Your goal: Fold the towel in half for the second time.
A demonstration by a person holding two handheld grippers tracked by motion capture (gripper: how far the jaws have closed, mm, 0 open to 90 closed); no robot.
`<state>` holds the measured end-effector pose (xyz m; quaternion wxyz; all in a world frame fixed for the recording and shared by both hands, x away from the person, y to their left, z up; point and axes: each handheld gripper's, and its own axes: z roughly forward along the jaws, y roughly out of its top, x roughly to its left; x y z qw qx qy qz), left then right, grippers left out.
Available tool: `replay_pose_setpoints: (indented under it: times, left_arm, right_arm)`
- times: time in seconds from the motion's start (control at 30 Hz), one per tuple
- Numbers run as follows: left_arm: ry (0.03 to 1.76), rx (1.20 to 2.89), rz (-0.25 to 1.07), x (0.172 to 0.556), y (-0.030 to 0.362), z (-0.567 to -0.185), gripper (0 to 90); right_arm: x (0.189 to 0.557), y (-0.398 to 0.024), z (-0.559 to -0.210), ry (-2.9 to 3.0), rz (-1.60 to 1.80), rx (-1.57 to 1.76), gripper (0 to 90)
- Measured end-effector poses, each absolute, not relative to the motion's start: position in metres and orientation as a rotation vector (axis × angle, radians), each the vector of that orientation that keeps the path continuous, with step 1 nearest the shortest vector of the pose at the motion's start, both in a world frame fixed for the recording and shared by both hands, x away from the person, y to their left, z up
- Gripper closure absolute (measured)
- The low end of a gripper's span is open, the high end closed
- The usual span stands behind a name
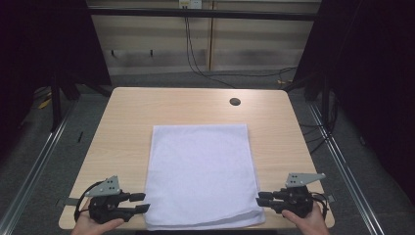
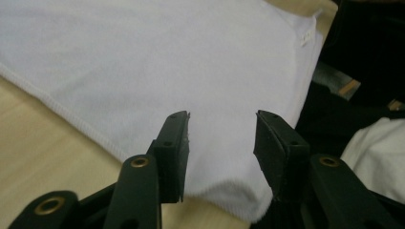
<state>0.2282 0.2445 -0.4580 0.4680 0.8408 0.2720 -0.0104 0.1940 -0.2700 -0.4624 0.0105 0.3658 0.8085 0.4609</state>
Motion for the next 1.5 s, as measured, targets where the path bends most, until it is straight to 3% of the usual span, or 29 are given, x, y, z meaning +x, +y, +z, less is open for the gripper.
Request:
replay_pose_setpoints:
  times: [0.33, 0.43, 0.5, 0.77, 0.9, 1.2, 1.5]
  left_arm:
    - [0.792, 2.042, 0.022, 0.314, 0.205, -0.473, 54.6]
    - [0.854, 2.019, 0.063, 0.338, 0.202, -0.476, 51.9]
    - [0.909, 1.993, 0.166, 0.352, 0.201, -0.480, 50.5]
    - [0.998, 1.981, 0.175, 0.391, 0.199, -0.492, 48.7]
    - [1.003, 2.067, 0.195, 0.392, 0.193, -0.501, 48.4]
    - [0.978, 2.084, 0.217, 0.382, 0.193, -0.504, 50.3]
    - [0.895, 2.110, 0.145, 0.353, 0.202, -0.503, 51.5]
  right_arm:
    - [0.252, -0.244, -0.472, 2.449, 1.361, 1.200, 62.1]
    - [0.280, -0.242, -0.472, 2.416, 1.329, 1.246, 57.9]
    - [0.299, -0.239, -0.474, 2.399, 1.306, 1.276, 54.6]
    - [0.347, -0.217, -0.492, 2.401, 1.148, 1.306, 47.8]
    - [0.355, -0.209, -0.499, 2.378, 1.144, 1.339, 47.0]
    - [0.344, -0.206, -0.502, 2.357, 1.066, 1.304, 48.7]
    - [0.317, -0.211, -0.498, 2.434, 1.037, 1.272, 50.0]
